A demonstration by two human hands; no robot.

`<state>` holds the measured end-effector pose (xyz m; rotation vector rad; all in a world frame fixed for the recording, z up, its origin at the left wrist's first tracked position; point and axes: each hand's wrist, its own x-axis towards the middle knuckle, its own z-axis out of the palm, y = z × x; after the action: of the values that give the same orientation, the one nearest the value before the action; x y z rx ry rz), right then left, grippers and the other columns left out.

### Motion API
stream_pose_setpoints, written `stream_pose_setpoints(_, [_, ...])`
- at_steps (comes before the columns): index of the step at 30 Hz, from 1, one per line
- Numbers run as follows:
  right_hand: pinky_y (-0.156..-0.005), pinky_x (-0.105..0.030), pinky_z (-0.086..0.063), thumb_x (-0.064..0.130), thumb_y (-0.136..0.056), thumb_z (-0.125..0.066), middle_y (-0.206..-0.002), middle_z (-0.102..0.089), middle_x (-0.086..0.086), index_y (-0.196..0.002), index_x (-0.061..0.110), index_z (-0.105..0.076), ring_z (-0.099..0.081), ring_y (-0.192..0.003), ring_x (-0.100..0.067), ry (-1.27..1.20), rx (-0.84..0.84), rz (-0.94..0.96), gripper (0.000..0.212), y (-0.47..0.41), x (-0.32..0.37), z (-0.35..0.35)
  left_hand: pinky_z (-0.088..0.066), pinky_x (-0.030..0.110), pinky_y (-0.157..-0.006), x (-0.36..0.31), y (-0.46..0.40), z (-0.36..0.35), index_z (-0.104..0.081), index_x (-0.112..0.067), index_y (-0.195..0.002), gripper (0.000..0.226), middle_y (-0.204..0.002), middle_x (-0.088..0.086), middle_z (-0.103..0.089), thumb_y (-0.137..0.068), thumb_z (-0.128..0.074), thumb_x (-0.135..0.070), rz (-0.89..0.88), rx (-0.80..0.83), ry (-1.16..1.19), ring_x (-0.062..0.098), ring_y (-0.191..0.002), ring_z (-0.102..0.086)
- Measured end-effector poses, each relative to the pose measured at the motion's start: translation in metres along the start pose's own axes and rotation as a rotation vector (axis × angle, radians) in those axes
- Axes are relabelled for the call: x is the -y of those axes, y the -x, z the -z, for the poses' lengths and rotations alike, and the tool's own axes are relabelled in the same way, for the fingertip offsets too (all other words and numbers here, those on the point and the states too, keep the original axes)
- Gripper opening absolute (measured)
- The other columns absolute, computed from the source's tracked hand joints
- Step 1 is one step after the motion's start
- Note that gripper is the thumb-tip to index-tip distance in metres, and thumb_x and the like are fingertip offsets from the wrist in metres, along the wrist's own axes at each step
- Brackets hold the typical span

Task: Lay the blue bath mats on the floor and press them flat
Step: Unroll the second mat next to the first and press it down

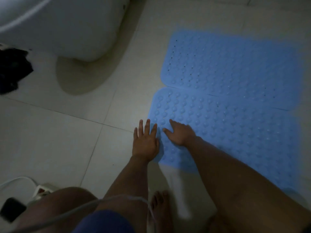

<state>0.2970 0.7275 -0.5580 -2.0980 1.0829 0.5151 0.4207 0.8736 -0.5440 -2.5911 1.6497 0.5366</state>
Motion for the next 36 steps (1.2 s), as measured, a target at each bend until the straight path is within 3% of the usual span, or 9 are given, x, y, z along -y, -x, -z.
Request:
stream_pose_setpoints(3, [-0.119, -0.049, -0.030, 0.061, -0.097, -0.036, -0.158, -0.041, -0.004, -0.153, 0.021, -0.038, -0.035, -0.147, -0.028, -0.011, -0.135, 0.053, 0.068, -0.007, -0.008, 0.010, -0.035, 0.065, -0.116, -0.002, -0.011, -0.014, -0.041, -0.015, -0.158, 0.068, -0.168, 0.017, -0.028, -0.099, -0.027, -0.046, -0.026, 0.025, 0.011, 0.046, -0.156, -0.020])
stream_pose_setpoints(8, [-0.101, -0.057, -0.048, 0.046, -0.091, -0.040, -0.137, -0.061, -0.018, -0.126, 0.013, -0.067, -0.052, -0.132, -0.041, 0.040, -0.575, 0.160, 0.055, -0.034, -0.025, -0.003, -0.013, 0.062, -0.126, 0.003, -0.030, -0.066, -0.019, -0.016, -0.165, 0.082, -0.173, 0.016, -0.006, -0.102, -0.035, -0.065, -0.126, -0.021, 0.004, 0.040, -0.160, -0.001])
stream_pose_setpoints(12, [-0.115, -0.059, -0.032, 0.048, -0.097, -0.037, -0.154, -0.043, -0.018, -0.138, 0.017, -0.057, -0.032, -0.147, -0.040, 0.160, -0.566, 0.128, 0.055, -0.050, -0.033, -0.018, -0.011, 0.062, -0.127, 0.003, -0.037, -0.087, -0.019, -0.015, -0.165, 0.090, -0.173, 0.016, -0.008, -0.098, -0.045, -0.070, -0.137, -0.122, -0.006, 0.037, -0.160, -0.003])
stream_pose_setpoints(18, [-0.121, -0.063, -0.015, 0.050, -0.099, -0.032, -0.165, -0.018, -0.020, -0.154, 0.017, -0.037, -0.010, -0.155, -0.038, 0.204, -0.452, 0.075, 0.064, -0.036, -0.027, -0.040, -0.016, 0.063, -0.125, 0.003, -0.037, -0.086, -0.022, -0.015, -0.164, 0.086, -0.173, 0.017, -0.008, -0.098, -0.044, -0.066, -0.153, -0.106, -0.002, 0.038, -0.160, -0.005])
stream_pose_setpoints(24, [-0.121, -0.062, -0.016, 0.047, -0.101, -0.034, -0.164, -0.023, -0.021, -0.149, 0.015, -0.045, -0.014, -0.154, -0.037, 0.144, -0.466, 0.087, 0.059, -0.035, -0.024, -0.045, -0.013, 0.062, -0.127, 0.005, -0.036, -0.089, -0.022, -0.012, -0.164, 0.087, -0.172, 0.018, -0.010, -0.098, -0.043, -0.065, -0.163, -0.112, 0.018, 0.037, -0.160, -0.006])
stream_pose_setpoints(26, [-0.121, -0.062, -0.019, 0.048, -0.101, -0.032, -0.162, -0.028, -0.019, -0.143, 0.017, -0.052, -0.019, -0.153, -0.037, 0.108, -0.457, 0.046, 0.056, -0.028, -0.016, -0.030, -0.014, 0.062, -0.126, 0.002, -0.035, -0.086, -0.023, -0.012, -0.164, 0.086, -0.173, 0.016, -0.011, -0.099, -0.034, -0.068, -0.142, -0.026, 0.034, 0.036, -0.160, -0.006])
stream_pose_setpoints(29, [-0.121, -0.060, -0.015, 0.055, -0.102, -0.032, -0.163, -0.028, -0.014, -0.145, 0.021, -0.048, -0.017, -0.153, -0.034, 0.055, -0.173, -0.120, 0.057, 0.012, -0.004, 0.023, -0.008, 0.061, -0.127, -0.019, -0.043, -0.030, -0.023, -0.012, -0.164, 0.098, -0.173, 0.014, -0.007, -0.094, -0.007, -0.079, 0.036, 0.247, 0.059, 0.036, -0.161, -0.002])
stream_pose_setpoints(32, [-0.118, -0.057, -0.024, 0.061, -0.100, -0.034, -0.155, -0.040, -0.010, -0.143, 0.024, -0.047, -0.029, -0.147, -0.033, 0.118, -0.004, -0.171, 0.059, 0.084, 0.008, 0.101, -0.003, 0.055, -0.128, -0.060, -0.039, 0.084, -0.011, -0.017, -0.166, 0.078, -0.174, 0.010, 0.000, -0.105, -0.023, -0.063, 0.132, 0.372, 0.053, 0.035, -0.160, 0.006])
stream_pose_setpoints(36, [-0.116, -0.053, -0.032, 0.061, -0.099, -0.036, -0.152, -0.045, -0.009, -0.145, 0.022, -0.045, -0.038, -0.142, -0.030, 0.136, 0.024, -0.185, 0.061, 0.215, 0.060, 0.230, -0.011, 0.052, -0.127, -0.113, 0.012, 0.272, -0.019, -0.021, -0.164, 0.067, -0.172, 0.006, -0.016, -0.107, -0.035, -0.050, -0.042, 0.346, 0.044, 0.032, -0.161, -0.002])
